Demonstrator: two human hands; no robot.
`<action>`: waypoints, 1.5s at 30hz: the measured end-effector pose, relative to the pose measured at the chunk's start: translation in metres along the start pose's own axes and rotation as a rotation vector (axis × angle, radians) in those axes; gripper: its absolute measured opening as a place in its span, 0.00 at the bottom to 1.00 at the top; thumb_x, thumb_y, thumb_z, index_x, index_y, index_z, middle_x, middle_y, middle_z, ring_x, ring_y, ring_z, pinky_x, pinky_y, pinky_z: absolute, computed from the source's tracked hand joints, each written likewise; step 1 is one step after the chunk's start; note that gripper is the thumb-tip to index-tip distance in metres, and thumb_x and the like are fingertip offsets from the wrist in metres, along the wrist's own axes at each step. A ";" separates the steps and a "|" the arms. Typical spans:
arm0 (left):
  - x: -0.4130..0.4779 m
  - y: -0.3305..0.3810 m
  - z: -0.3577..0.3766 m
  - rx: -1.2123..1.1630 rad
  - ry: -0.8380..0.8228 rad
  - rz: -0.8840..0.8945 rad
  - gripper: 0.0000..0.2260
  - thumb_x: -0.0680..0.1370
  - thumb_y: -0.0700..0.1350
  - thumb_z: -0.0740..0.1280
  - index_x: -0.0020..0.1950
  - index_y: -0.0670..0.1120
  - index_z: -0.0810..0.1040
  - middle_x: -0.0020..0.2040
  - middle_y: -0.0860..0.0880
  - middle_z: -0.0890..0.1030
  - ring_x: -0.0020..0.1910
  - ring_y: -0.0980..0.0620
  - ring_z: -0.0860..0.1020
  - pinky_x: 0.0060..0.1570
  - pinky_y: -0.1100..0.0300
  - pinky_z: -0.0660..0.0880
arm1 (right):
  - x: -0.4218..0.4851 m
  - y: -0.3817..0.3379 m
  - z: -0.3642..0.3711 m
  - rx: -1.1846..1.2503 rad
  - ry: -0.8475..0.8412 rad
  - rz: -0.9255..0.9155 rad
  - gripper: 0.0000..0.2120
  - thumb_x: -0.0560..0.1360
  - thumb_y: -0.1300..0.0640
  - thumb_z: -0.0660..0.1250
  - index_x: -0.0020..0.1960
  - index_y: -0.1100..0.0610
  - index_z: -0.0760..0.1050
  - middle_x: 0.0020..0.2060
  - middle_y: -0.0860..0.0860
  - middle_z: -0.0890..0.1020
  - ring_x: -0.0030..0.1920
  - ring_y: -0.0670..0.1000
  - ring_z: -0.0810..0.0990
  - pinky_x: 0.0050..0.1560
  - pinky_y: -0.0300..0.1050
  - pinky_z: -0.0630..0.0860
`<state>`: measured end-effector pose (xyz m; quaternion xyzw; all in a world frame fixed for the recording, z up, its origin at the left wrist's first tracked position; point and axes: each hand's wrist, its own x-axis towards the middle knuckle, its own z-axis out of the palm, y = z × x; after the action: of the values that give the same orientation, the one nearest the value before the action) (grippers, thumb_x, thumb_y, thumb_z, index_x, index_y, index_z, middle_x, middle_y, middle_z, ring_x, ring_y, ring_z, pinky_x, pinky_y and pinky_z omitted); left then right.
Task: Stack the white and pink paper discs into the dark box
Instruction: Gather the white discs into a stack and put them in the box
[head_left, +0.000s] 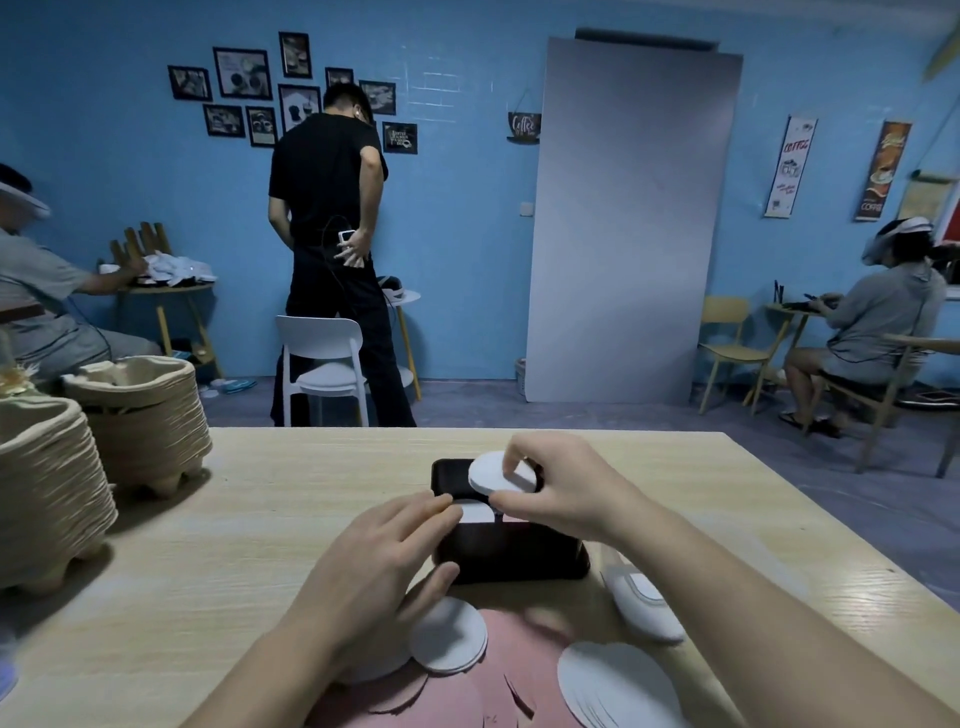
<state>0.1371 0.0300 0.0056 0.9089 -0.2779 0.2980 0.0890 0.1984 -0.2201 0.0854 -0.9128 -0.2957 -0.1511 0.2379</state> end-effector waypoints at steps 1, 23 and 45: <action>-0.002 0.000 0.002 -0.008 -0.008 -0.008 0.23 0.83 0.60 0.58 0.74 0.51 0.74 0.73 0.54 0.75 0.71 0.53 0.73 0.68 0.60 0.70 | 0.008 0.000 0.004 -0.031 -0.051 0.014 0.14 0.70 0.43 0.75 0.44 0.50 0.74 0.34 0.41 0.73 0.37 0.38 0.72 0.36 0.38 0.65; -0.015 0.001 0.002 -0.250 0.029 -0.061 0.22 0.82 0.57 0.62 0.74 0.53 0.74 0.75 0.56 0.73 0.74 0.57 0.71 0.68 0.58 0.73 | 0.055 -0.003 0.051 -0.188 -0.445 0.144 0.08 0.75 0.48 0.75 0.47 0.52 0.83 0.43 0.49 0.81 0.46 0.51 0.78 0.40 0.43 0.71; -0.039 0.018 -0.013 -0.299 -0.254 -0.091 0.18 0.74 0.63 0.69 0.61 0.59 0.74 0.54 0.62 0.77 0.55 0.60 0.74 0.57 0.56 0.74 | -0.102 -0.016 0.051 0.084 0.000 -0.296 0.06 0.79 0.50 0.69 0.52 0.51 0.78 0.53 0.43 0.79 0.56 0.45 0.78 0.53 0.46 0.78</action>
<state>0.0953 0.0371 -0.0070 0.9273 -0.2869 0.1320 0.2007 0.1159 -0.2293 0.0058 -0.8486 -0.4330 -0.1719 0.2507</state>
